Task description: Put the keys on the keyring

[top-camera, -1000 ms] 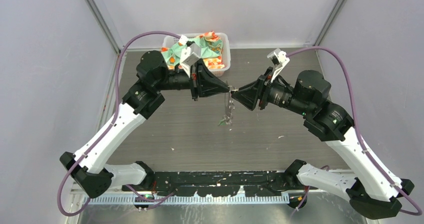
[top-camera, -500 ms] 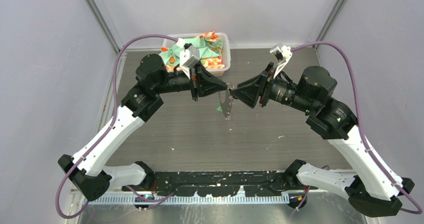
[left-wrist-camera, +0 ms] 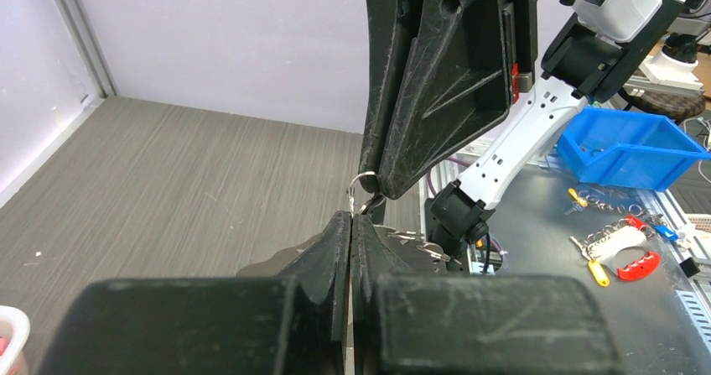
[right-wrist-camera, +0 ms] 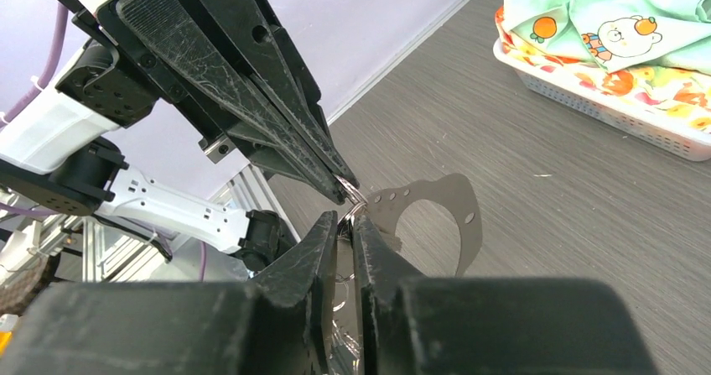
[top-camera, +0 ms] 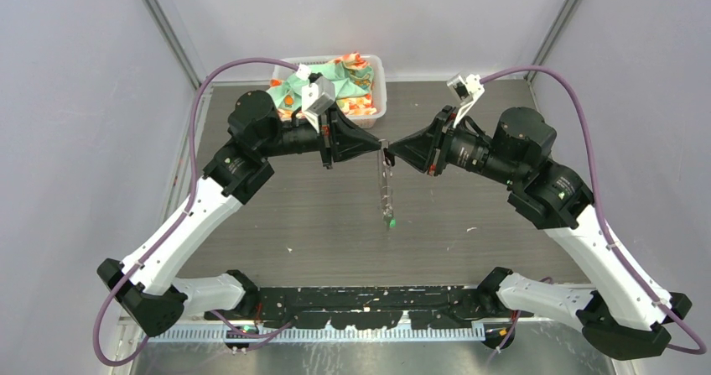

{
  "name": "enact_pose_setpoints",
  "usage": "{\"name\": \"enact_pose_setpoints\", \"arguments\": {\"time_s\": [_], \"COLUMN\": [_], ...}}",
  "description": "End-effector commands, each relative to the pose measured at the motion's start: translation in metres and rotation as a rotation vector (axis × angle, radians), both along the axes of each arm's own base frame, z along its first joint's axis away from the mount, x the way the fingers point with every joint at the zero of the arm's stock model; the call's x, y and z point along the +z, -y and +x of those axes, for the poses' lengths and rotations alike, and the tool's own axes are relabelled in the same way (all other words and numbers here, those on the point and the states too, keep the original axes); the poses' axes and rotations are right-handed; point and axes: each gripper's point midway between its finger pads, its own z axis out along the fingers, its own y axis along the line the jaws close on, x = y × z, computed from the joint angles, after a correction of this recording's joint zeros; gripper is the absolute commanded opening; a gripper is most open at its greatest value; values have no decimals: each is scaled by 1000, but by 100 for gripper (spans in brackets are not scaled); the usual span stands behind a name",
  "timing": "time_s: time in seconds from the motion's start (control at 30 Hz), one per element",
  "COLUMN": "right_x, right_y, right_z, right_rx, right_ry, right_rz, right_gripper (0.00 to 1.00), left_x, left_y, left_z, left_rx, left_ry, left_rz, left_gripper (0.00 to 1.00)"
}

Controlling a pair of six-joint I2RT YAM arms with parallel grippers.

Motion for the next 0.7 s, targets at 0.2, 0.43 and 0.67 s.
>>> {"name": "enact_pose_setpoints", "arguments": {"time_s": [0.2, 0.43, 0.67], "right_x": [14, 11, -1], "right_y": [9, 12, 11], "right_z": [-1, 1, 2], "right_rx": [-36, -50, -44], "right_ry": [27, 22, -13], "right_rz": [29, 18, 5], "right_gripper": [8, 6, 5], "left_x": [22, 23, 21], "left_y": [-7, -8, -9], "left_z": [-13, -17, -27], "left_rx": [-19, -40, -90], "left_ry": [102, 122, 170], "left_rz": [-47, -50, -46], "left_gripper": [0, 0, 0]}}
